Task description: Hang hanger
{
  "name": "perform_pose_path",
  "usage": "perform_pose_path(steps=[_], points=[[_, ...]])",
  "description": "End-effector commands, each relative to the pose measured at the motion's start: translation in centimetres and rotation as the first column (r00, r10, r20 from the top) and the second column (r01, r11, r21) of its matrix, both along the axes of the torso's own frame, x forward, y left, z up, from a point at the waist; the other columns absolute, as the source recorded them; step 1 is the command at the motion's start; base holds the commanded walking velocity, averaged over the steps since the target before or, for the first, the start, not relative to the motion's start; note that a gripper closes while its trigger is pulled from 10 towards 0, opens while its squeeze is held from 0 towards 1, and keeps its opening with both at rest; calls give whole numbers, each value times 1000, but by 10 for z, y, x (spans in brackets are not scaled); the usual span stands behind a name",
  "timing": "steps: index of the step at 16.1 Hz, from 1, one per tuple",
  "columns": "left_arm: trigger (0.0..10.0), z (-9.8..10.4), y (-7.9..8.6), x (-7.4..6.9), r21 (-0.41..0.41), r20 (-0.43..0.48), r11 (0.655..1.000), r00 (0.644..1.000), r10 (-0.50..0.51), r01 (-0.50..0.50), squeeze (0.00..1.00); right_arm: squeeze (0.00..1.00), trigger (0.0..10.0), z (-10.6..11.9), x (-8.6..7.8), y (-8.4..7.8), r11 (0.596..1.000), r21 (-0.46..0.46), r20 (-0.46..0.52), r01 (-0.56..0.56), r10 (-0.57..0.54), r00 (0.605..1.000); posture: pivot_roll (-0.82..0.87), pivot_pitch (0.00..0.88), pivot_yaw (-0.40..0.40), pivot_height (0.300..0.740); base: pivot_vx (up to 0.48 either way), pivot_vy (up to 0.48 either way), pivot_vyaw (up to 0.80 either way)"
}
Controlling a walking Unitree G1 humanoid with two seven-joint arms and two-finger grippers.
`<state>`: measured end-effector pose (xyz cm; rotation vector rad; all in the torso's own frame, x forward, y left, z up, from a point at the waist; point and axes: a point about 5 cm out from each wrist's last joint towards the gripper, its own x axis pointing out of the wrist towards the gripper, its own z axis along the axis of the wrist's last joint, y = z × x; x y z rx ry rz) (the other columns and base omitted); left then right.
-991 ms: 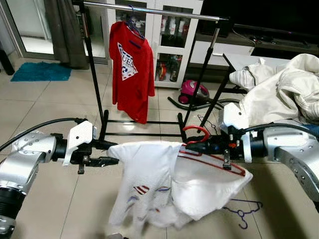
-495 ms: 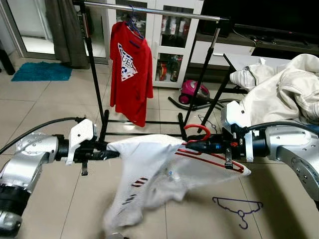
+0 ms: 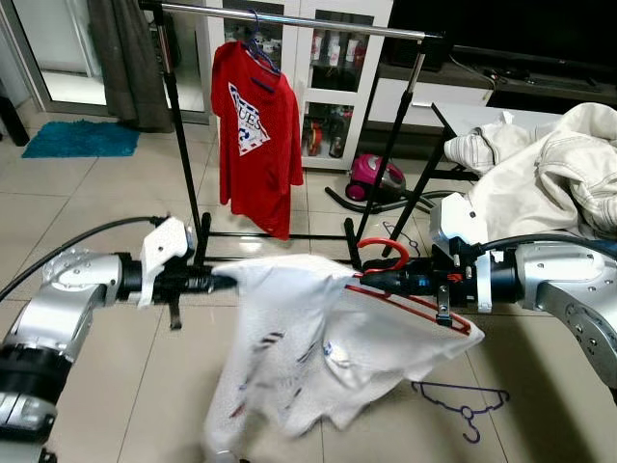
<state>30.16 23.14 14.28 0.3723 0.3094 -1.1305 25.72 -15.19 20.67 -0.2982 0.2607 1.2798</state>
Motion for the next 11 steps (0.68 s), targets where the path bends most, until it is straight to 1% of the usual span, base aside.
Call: perform_pose_path(steps=[1, 2, 3, 4, 5, 7, 8, 9, 11], points=[[0, 3, 11, 6, 7, 23, 995, 994, 103, -104, 0, 0, 0, 9, -1, -5, 1000, 10, 24, 2, -2, 1000, -87, 0, -63, 740, 0, 0, 0], [0, 3, 12, 8, -7, 24, 990, 989, 143, -143, 0, 0, 0, 9, -1, -5, 1000, 9, 23, 3, -3, 1000, -86, 0, -63, 740, 0, 0, 0], [0, 4, 15, 12, -32, 29, 976, 976, 214, -213, 0, 0, 0, 8, -1, -6, 1000, 7, 22, 7, -7, 1000, -86, 0, -63, 740, 0, 0, 0], [0, 3, 19, 15, -42, 34, 960, 960, 279, -277, 0, 0, 0, 8, -1, -7, 1000, 7, 20, 11, -11, 1000, -85, 0, -62, 740, 0, 0, 0], [0, 1, 22, 15, -34, 33, 947, 947, 321, -320, 0, 0, 0, 8, -1, -8, 1000, 6, 19, 14, -14, 1000, -85, 0, -61, 740, 0, 0, 0], [0, -4, 26, 12, 6, 36, 948, 947, 318, -319, 0, 0, 0, 7, -1, -9, 1000, 4, 19, 17, -17, 1000, -85, 0, -60, 740, 0, 0, 0], [0, -6, 33, 9, 24, 27, 944, 944, 328, -329, 0, 0, 0, 8, -1, -10, 1000, 3, 19, 23, -23, 1000, -86, 0, -59, 740, 0, 0, 0], [0, -4, 42, 7, 22, 25, 933, 933, 360, -360, 0, 0, 0, 8, -1, -13, 1000, 0, 19, 29, -29, 999, -86, 0, -58, 740, 0, 0, 0], [0, 4, 56, 4, -35, 17, 915, 915, 403, -402, 0, 0, 0, 7, -1, -16, 999, -6, 16, 38, -38, 999, -83, 0, -62, 740, 0, 0, 0]])
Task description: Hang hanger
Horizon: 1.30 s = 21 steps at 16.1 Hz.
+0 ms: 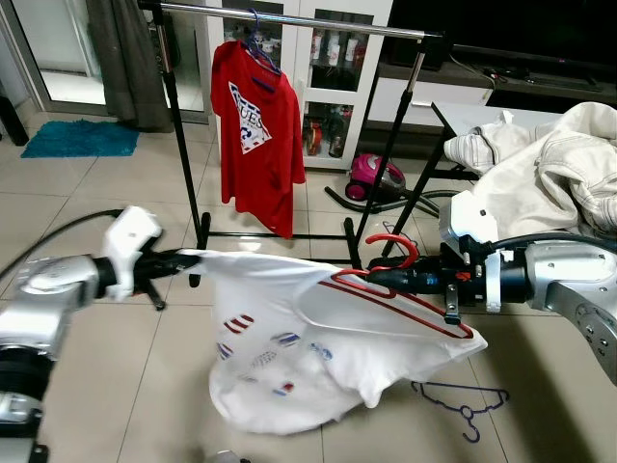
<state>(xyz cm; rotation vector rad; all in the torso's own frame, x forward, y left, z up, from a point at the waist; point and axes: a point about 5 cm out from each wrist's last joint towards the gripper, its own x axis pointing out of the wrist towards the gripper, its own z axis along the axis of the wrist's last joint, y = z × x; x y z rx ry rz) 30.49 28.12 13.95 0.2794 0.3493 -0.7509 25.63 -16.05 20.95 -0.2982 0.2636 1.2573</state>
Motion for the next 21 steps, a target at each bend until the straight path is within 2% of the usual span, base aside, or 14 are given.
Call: perform_pose_path(steps=[1, 3, 6, 8, 10, 11, 15, 18, 20, 21], points=[[0, 10, 13, -1, -24, 24, 999, 999, 40, -40, 0, 0, 0, 4, 0, -8, 1000, -4, 13, 18, -18, 1000, -81, 0, -65, 740, 0, 0, 0], [0, 10, 21, -2, 13, 36, 995, 995, 97, -97, 0, 0, 0, 5, 1, -8, 1000, -3, 13, 18, -18, 1000, -77, 0, -69, 740, 0, 0, 0], [0, 11, 28, 1, 20, 75, 985, 983, 168, -169, 0, 0, 0, 5, 2, -8, 1000, -1, 14, 15, -15, 1000, -74, 0, -73, 740, 0, 0, 0], [0, 11, 31, 2, 24, 91, 980, 976, 196, -199, 0, 0, 0, 5, 1, -7, 1000, 1, 14, 12, -12, 1000, -74, 0, -73, 740, 0, 0, 0], [0, 10, 28, 3, 30, 93, 983, 979, 179, -183, 0, 0, 0, 4, 0, -6, 1000, 3, 12, 6, -6, 1000, -74, 0, -73, 740, 0, 0, 0], [10000, 6, 19, 3, -8, 65, 992, 990, 122, -122, 1000, 0, 0, 4, 0, -5, 1000, 4, 12, 4, -4, 1000, -77, 0, -73, 740, 0, 0, 0], [10000, 6, 15, 3, 9, 60, 997, 996, 70, -70, 1000, 0, 0, 3, -1, -3, 1000, 4, 7, 3, -3, 1000, -79, 0, -73, 740, 0, 0, 0], [10000, 4, 17, 1, 16, 47, 997, 996, 70, -71, 1000, 0, 0, -1, -1, -5, 1000, -6, -4, 22, -22, 1000, -81, 0, -73, 740, 0, 0, 0], [10000, 4, 21, 2, 43, 100, 991, 987, 123, -128, 1000, 0, 0, -6, 0, -8, 997, -21, -27, 71, -71, 997, -77, 0, -83, 740, 0, 0, 0], [10000, 4, 21, 3, 39, 128, 987, 981, 147, -153, 1000, 0, 0, -13, 5, -12, 987, -33, -35, 154, -156, 987, -76, 0, -85, 740, 0, 0, 0]])
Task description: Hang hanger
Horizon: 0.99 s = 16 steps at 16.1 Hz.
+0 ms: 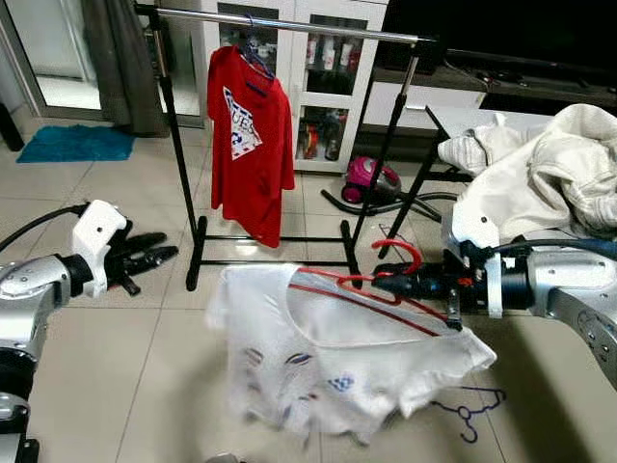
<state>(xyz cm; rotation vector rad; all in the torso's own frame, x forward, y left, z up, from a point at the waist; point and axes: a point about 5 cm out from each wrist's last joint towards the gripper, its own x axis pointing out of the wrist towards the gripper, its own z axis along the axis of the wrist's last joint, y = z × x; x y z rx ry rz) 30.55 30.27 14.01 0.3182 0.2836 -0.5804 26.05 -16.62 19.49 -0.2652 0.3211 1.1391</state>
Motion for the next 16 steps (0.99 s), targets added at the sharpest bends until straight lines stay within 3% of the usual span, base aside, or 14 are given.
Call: perform_pose_path(steps=[1, 2, 6, 7, 8, 10, 11, 12, 13, 14, 16], points=[[10000, 3, -6, 4, 4, 36, 1000, 999, -1, 1, 737, 0, 0, -5, 7, -9, 994, -23, -5, 109, -109, 994, -75, 0, -86, 740, 0, 0, 0], [10000, 3, -20, 6, -31, 47, 999, 999, -14, 15, 0, 0, 0, -17, 15, -12, 969, -21, -27, 246, -246, 969, -69, 0, -88, 740, 0, 0, 0], [10000, -1, -83, 7, -123, 119, 991, 992, -45, 60, 0, 0, 0, -48, 24, -8, 859, 44, -106, 511, -504, 857, -63, 0, -81, 740, 0, 0, 0], [10000, -1, -89, 7, -114, 148, 993, 989, -27, 44, 0, 0, 0, -52, 23, -6, 838, 61, -118, 542, -533, 838, -63, 0, -81, 740, 0, 0, 0], [10000, -2, -103, 7, -124, 196, 992, 980, 40, -15, 0, 0, 0, -62, 23, -6, 758, 111, -139, 643, -629, 765, -61, 0, -74, 740, 0, 0, 0], [10000, 0, -110, 3, -154, 197, 987, 977, 79, -48, 0, 0, 0, -65, 23, -6, 681, 149, -157, 717, -699, 697, -62, 0, -63, 740, 0, 0, 0], [10000, -2, -111, 1, -152, 173, 979, 971, 163, -137, 0, 0, 941, -67, 21, -6, 631, 174, -134, 756, -745, 654, -63, 0, -53, 740, 0, 0, 0], [10000, -3, -111, 1, -148, 166, 975, 967, 192, -168, 0, 0, 941, -67, 21, -7, 612, 179, -120, 770, -763, 635, -63, 0, -53, 740, 0, 0, 0], [10000, -5, -113, -2, -140, 180, 969, 957, 227, -203, 0, 0, 10000, -74, 18, -11, 562, 126, -87, 818, -815, 573, -67, 0, -41, 740, 0, 0, 0], [10000, -6, -115, -7, -170, 177, 958, 949, 260, -231, 0, 0, 10000, -78, 15, -14, 522, 101, -32, 847, -849, 527, -69, 0, -34, 740, 0, 0, 0], [10000, -9, -117, -12, -177, 164, 951, 945, 284, -255, 0, 0, 10000, -81, 9, -15, 478, 116, -27, 871, -875, 484, -69, 0, -33, 740, 0, 0, 0]])
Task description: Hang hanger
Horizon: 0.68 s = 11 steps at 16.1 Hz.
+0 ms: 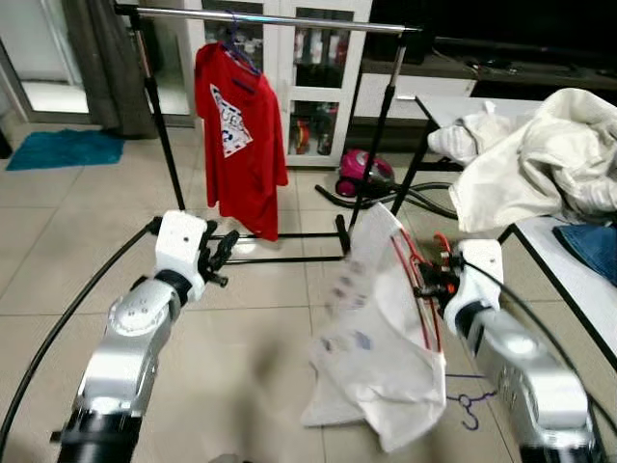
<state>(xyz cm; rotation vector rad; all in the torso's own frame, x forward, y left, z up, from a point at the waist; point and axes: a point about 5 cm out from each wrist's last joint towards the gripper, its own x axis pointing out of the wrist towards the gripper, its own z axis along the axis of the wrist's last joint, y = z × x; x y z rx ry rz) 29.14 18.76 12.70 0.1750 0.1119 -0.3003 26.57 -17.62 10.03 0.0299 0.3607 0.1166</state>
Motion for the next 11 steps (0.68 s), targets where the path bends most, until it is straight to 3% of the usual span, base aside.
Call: perform_pose_path(steps=[1, 3, 6, 8, 11], points=[[10000, 0, -5, -4, 21, -17, 1000, 1000, 0, 0, 0, 0, 10000, 8, 0, -4, 998, -24, 51, 52, -51, 997, -64, 0, -33, 740, 0, 0, 0], [10000, -1, -8, -8, 55, -33, 998, 999, -21, 23, 0, 0, 10000, 7, 1, -5, 993, -55, 50, 105, -102, 994, -60, 0, -31, 740, 122, 0, 216], [10000, 1, -9, -8, 55, -34, 998, 999, -10, 12, 0, 0, 10000, 14, 10, -4, 991, -46, 78, 128, -124, 989, -54, 0, -34, 740, 249, 0, 800], [10000, 2, -12, -7, 34, -51, 999, 999, -12, 14, 0, 0, 10000, 12, 15, 0, 990, 13, 51, 139, -140, 989, -51, 0, -37, 740, 272, 0, 0], [10000, 4, -14, -6, 38, -43, 999, 999, -4, 6, 0, 0, 10000, 16, 18, 0, 991, -7, 76, 135, -134, 988, -48, 0, -39, 740, 281, 0, 0]])
